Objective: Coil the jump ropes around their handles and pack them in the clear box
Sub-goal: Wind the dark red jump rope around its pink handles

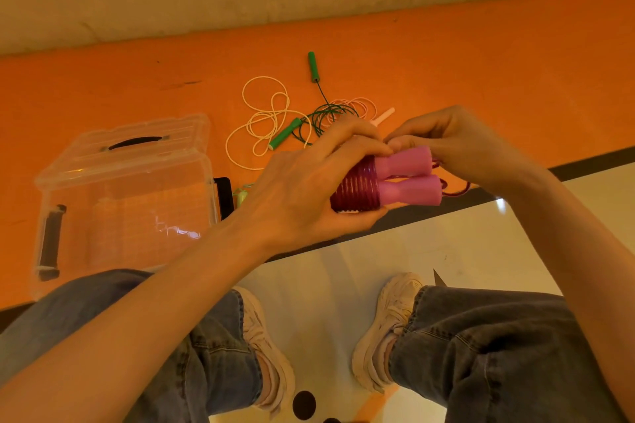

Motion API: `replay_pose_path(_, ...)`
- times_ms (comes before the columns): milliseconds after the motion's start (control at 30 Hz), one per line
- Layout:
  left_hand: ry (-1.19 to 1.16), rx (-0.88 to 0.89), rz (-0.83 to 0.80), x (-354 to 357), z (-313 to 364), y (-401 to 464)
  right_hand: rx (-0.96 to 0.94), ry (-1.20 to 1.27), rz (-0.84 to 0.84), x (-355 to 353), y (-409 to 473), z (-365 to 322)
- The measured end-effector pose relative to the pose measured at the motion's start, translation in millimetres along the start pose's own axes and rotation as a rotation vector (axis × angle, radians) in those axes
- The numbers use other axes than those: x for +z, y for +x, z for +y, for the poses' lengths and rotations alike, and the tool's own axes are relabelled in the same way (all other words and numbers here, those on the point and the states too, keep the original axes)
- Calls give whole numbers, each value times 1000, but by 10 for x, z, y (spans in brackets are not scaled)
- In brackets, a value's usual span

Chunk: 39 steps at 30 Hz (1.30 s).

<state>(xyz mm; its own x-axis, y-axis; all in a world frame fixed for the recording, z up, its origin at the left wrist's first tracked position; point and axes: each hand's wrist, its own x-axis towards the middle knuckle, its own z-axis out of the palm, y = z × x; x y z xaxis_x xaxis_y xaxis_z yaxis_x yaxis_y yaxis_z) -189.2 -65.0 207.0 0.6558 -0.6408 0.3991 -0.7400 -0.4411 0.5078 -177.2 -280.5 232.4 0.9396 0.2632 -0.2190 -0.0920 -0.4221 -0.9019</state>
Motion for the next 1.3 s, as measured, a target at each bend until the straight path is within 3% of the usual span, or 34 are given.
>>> replay_pose_path(300,-104,-191,130,-26,-13,13,1,-24,-13,79,-19,54)
replay_pose_path(433,-119,-276,172,-17,-36,-2,47,-32,-125,145,-67,63)
replay_pose_path(600,-79,-358,192,11,-65,-9,23,-603,-3,342,-109,51)
replay_pose_path(867,13,-399,133,76,-94,-54,97,-927,49,641,-334,-114)
replay_pose_path(1033,169,-337,96,81,-130,-23,67,-818,103,640,-364,-201)
replay_pose_path(1133,217,-323,78,78,-152,-17,34,-647,146,671,-388,-280)
replay_pose_path(1300,224,-339,76,72,-136,-20,152,-255,137,650,-405,-314)
